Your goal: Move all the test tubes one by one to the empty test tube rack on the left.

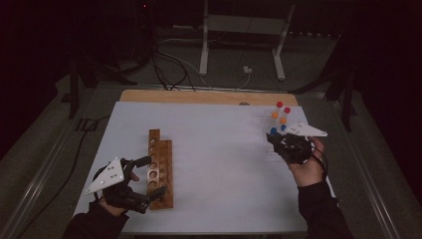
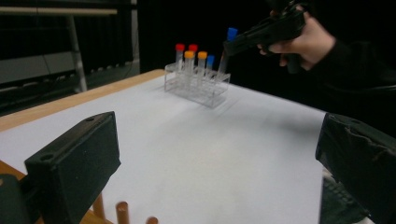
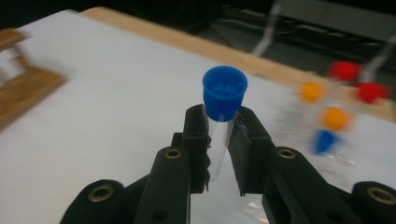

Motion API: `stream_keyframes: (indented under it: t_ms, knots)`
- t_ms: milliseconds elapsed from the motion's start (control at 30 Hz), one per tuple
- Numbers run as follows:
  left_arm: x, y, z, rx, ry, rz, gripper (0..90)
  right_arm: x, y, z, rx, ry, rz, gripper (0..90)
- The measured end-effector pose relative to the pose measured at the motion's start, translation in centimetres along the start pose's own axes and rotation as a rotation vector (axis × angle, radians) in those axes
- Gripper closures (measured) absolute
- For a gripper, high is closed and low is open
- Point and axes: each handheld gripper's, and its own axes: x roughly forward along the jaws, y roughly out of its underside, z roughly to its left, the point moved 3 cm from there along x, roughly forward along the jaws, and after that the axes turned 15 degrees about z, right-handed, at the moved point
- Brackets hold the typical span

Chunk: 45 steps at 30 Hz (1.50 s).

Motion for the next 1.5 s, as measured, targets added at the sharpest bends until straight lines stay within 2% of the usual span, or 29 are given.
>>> stream_keyframes:
  t_ms: [233,267,300,400,433,467,500,600,633,667,700,733,767,967,1067,1133,1267,1467,1500]
  knots:
    - [1.4,-2.9,0.3,0.023,0.055,0.059,0.5,0.5,-0.2,4.1,-0.086,-0.131,0.019,76.4]
    - [1.4,-2.9,0.3,0.023,0.055,0.059,0.5,0.5,-0.2,4.7,-0.098,-0.146,0.020,76.4]
    - [1.9,-3.7,0.4,0.025,0.073,0.068,0.5,0.5,-0.2,5.2,-0.110,-0.161,0.022,76.4]
    - [2.6,-4.4,0.6,0.021,0.076,0.093,0.5,0.4,-0.2,6.7,-0.136,-0.207,0.027,76.4]
    - [3.4,-4.9,0.7,0.022,0.076,0.108,0.6,0.4,-0.2,7.1,-0.146,-0.221,0.030,76.4]
    - [3.4,-4.9,0.7,0.022,0.076,0.108,0.5,0.4,-0.2,7.1,-0.146,-0.221,0.030,76.4]
    - [4.1,-5.4,0.7,0.020,0.085,0.121,0.6,0.3,-0.3,8.0,-0.162,-0.240,0.030,76.4]
    - [4.8,-5.9,0.6,0.024,0.085,0.128,0.6,0.3,-0.3,8.7,-0.180,-0.255,0.035,76.4]
    - [5.5,-6.4,0.4,0.033,0.095,0.129,0.9,0.3,-0.2,9.4,-0.195,-0.269,0.039,76.4]
    - [5.5,-6.4,0.4,0.033,0.095,0.129,1.5,0.3,-0.2,9.7,-0.201,-0.277,0.041,76.4]
    - [6.2,-6.8,0.2,0.044,0.097,0.132,1.6,0.4,-0.2,10.1,-0.206,-0.284,0.043,76.4]
    - [6.2,-6.8,0.2,0.044,0.097,0.132,1.8,0.4,-0.2,10.1,-0.206,-0.284,0.043,76.4]
    - [6.9,-7.2,0.0,0.047,0.114,0.135,3.8,0.4,-0.1,10.7,-0.220,-0.297,0.048,76.4]
    - [8.4,-7.8,-0.9,0.084,0.156,0.156,7.7,0.5,0.0,11.9,-0.241,-0.324,0.057,76.4]
    - [9.4,-8.1,-1.6,0.111,0.172,0.170,16.5,0.5,0.0,12.2,-0.244,-0.332,0.057,76.4]
    - [9.8,-8.3,-1.8,0.112,0.188,0.172,17.8,0.4,0.0,12.4,-0.251,-0.331,0.056,76.4]
    - [10.3,-8.5,-2.1,0.119,0.207,0.171,29.3,0.2,-0.1,12.7,-0.261,-0.334,0.051,76.4]
    - [10.9,-8.6,-2.5,0.147,0.211,0.187,48.5,0.3,0.0,12.8,-0.256,-0.339,0.054,76.4]
    - [11.2,-8.6,-2.7,0.164,0.207,0.201,51.1,0.3,0.0,12.8,-0.256,-0.340,0.053,76.4]
